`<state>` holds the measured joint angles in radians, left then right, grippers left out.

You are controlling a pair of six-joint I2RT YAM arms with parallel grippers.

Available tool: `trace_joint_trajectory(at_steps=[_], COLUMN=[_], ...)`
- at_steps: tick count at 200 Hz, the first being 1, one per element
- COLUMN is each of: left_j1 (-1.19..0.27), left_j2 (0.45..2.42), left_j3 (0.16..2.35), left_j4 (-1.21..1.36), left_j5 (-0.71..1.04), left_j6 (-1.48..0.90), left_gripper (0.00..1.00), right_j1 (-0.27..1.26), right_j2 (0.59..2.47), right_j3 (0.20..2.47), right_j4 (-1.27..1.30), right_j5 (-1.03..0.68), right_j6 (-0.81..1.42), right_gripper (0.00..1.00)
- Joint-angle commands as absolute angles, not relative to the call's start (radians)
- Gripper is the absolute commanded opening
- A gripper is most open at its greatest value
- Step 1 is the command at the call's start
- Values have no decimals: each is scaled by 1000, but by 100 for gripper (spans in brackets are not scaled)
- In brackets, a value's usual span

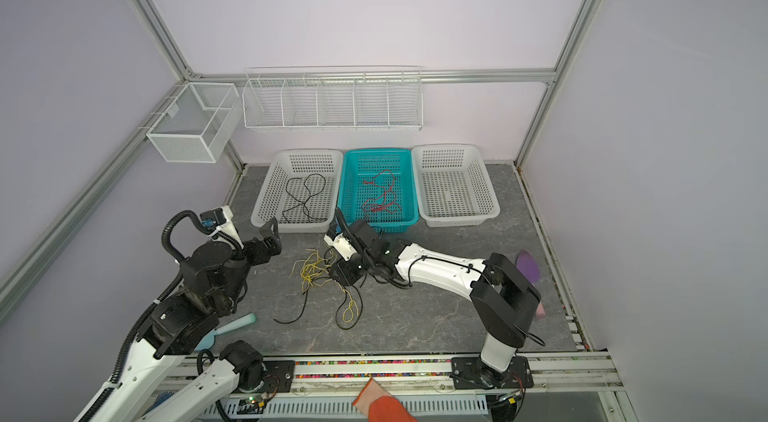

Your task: Untangle the cables

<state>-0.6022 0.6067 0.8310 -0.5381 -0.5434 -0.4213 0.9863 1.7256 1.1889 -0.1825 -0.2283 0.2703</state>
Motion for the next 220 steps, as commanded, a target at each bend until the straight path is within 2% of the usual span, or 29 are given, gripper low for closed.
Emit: trace_joint_trajectory(at_steps=[1,28,67,178,220], left_j1=[-601,-601,-601,-602,-601], left_j2=[600,596,557,447,463], left_j3=[779,727,683,622,612], left_j4=[-653,-661,-675,-744,-731], left_j5=[-452,-407,-434,-505,-485], left_j6=[-609,-680,-720,-775,-778], left_gripper=[99,99,99,99,99], right_j1=[1010,1041,1061,1052,1043], right_j2=[1777,1834,1899,2097,2098], right_j3=[1204,1259,1330,1509,1512], right_j4=[-126,-140,-160,-204,-216], right_j5=[-180,-112,-14,14,40], right_j6=[243,213,205,192,174], right_gripper=[41,42,42,42,19])
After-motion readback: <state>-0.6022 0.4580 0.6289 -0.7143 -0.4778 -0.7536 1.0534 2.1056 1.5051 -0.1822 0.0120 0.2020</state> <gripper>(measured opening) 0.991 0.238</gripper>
